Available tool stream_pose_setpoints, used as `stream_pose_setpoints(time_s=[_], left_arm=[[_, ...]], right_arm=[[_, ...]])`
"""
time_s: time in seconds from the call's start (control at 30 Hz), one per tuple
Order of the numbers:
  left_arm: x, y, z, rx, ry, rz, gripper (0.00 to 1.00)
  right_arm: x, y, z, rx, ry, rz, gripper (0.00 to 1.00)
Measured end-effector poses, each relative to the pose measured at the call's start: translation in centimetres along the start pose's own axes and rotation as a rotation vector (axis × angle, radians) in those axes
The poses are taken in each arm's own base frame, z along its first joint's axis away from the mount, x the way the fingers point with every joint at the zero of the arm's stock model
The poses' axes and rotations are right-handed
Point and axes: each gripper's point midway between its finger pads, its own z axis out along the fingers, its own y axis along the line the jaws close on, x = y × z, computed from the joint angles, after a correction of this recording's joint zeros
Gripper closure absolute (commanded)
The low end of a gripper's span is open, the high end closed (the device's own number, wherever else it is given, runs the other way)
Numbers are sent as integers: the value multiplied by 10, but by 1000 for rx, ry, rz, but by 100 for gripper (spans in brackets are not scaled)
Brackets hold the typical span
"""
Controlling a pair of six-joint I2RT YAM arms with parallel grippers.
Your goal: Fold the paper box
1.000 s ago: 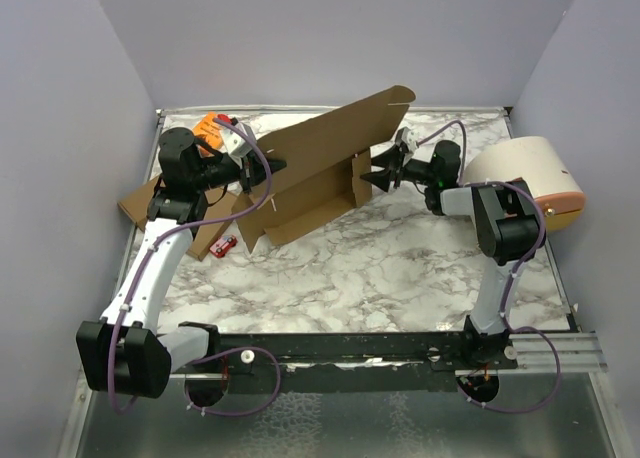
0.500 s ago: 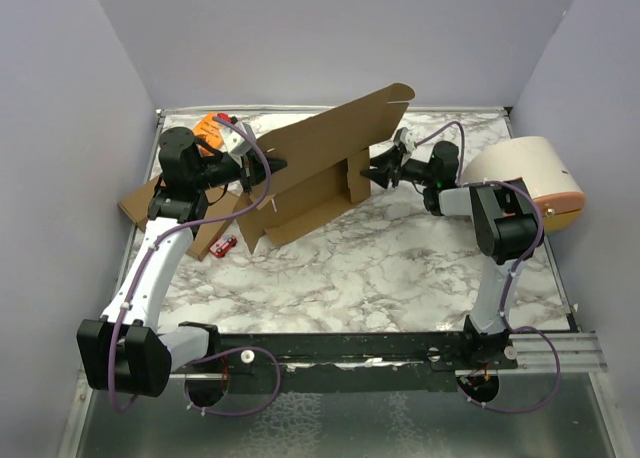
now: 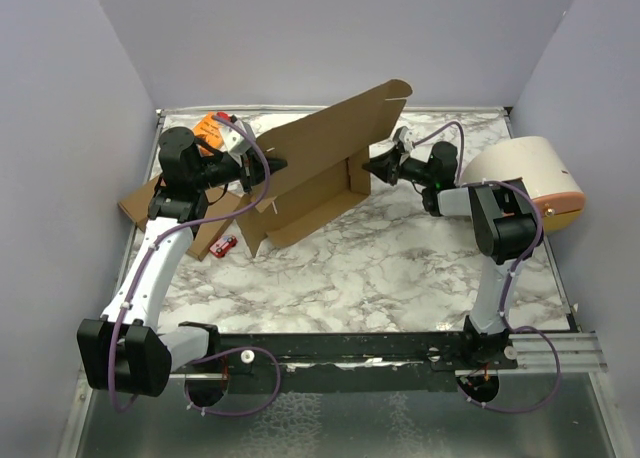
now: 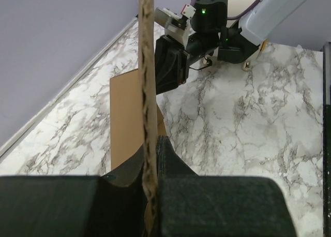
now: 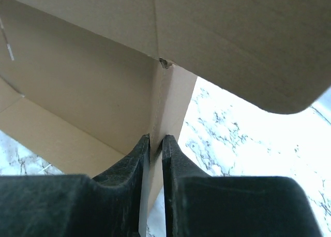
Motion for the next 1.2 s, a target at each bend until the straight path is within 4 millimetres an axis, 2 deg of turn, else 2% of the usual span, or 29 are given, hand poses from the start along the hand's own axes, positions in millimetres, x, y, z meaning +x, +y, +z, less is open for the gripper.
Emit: stream_pose_setpoints(time_s=[0.07, 0.27, 0.4, 0.6, 0.7, 0.97, 1.03, 1.1, 1.2], left_arm=[[0, 0, 0, 0, 0, -6, 100], [-3, 4, 0, -30, -8, -28, 99], [-4, 12, -1, -81, -12, -43, 82], [-8, 25, -4, -185, -28, -78, 49], [-7, 30, -10, -252, -41, -100, 35], [1, 40, -27, -426, -56, -181, 21], [6, 44, -32, -476, -50, -213, 14], [10, 48, -39, -531, -44, -243, 5], [17, 53, -52, -620, -38, -281, 2]], right_arm=[[0, -2, 0, 12, 2, -3, 99], [1, -6, -1, 38, 13, -7, 99], [-2, -9, -1, 48, 65, 24, 99], [-13, -21, 4, 39, 176, 64, 99], [-20, -22, 2, 27, 241, 78, 99], [-32, -29, -15, 22, 465, 106, 99], [-34, -30, -20, 21, 514, 107, 99], [-29, -28, -26, 17, 560, 118, 99], [-9, -20, -39, 10, 653, 162, 99]])
